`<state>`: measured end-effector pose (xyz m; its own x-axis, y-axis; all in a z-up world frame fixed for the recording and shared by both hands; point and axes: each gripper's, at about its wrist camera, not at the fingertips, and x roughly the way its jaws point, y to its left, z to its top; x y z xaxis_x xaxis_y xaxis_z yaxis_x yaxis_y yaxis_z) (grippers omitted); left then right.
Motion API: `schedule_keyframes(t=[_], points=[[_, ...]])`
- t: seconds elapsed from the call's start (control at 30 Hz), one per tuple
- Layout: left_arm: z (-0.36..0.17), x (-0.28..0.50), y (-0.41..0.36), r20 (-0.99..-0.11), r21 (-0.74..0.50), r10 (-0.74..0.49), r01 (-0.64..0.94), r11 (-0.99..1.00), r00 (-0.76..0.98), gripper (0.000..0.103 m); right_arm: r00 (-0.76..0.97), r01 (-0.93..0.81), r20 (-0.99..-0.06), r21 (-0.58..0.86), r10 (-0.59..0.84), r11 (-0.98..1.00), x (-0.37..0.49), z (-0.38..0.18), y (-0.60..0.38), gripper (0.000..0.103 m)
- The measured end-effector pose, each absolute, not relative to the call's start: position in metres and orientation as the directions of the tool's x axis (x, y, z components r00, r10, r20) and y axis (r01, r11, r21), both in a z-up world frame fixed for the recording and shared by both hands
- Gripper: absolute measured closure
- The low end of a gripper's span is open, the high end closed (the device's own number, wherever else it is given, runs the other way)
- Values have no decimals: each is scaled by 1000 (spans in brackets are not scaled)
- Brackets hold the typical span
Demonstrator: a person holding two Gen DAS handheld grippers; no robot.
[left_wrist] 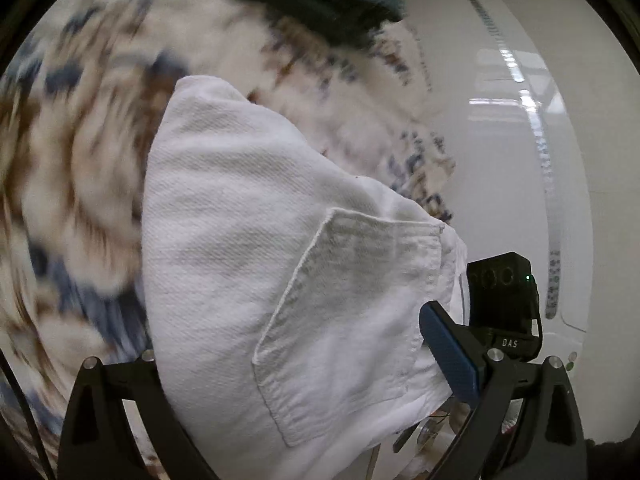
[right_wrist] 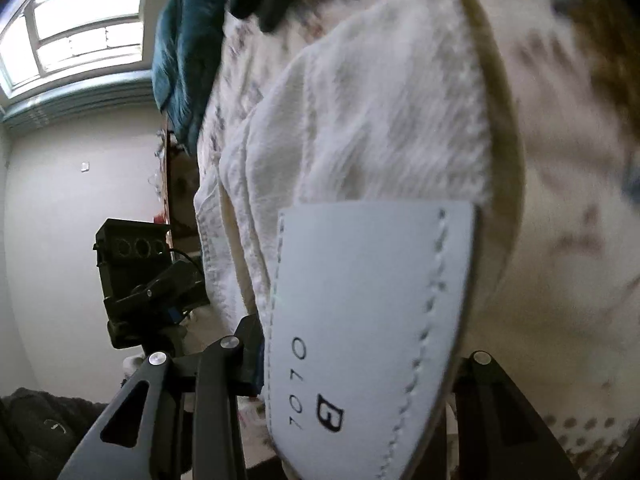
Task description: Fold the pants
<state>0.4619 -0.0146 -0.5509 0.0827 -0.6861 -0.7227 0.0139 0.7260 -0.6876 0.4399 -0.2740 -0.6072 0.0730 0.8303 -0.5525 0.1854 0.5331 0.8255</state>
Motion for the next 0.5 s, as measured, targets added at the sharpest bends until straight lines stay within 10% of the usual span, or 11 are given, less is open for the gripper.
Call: schedule_keyframes(t=[0.5], points=[[-452, 795, -20, -694, -646, -660, 155, 747, 288, 5, 224, -33, -573, 804, 788, 594, 787, -517, -281, 61]])
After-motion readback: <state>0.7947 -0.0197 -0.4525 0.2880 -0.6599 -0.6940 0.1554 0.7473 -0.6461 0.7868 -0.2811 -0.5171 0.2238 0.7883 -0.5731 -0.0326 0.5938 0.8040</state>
